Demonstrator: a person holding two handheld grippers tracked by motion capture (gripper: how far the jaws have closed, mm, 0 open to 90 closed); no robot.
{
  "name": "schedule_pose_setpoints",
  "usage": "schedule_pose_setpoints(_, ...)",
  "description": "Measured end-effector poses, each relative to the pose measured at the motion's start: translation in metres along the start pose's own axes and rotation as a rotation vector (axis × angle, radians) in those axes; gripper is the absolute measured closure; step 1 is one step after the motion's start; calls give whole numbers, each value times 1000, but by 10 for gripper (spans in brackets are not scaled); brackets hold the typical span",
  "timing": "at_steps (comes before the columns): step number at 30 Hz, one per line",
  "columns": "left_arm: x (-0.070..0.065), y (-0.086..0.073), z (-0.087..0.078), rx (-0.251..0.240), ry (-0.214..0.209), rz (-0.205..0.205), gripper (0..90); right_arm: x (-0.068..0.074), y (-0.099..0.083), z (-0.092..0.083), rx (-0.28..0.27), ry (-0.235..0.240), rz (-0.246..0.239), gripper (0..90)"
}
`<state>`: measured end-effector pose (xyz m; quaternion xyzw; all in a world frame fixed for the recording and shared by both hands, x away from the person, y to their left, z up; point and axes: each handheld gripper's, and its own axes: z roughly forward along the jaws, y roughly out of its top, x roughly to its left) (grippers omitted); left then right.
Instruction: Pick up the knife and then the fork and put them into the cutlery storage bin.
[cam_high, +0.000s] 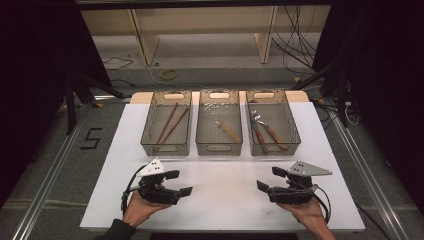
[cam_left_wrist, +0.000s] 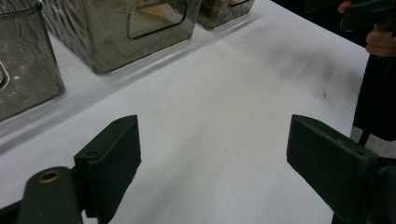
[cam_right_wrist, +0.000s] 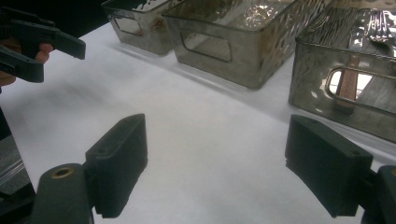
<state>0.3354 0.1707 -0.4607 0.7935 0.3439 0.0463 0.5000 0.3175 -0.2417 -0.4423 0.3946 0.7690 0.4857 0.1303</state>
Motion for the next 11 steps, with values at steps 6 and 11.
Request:
schedule_pose_setpoints(6,0,0,0,-5,4,-1,170,-1,0,0,7,-3,0,215)
schedule_pose_setpoints(11,1,0,0,-1,6,1,169,-1,0,1,7,-2,3,213)
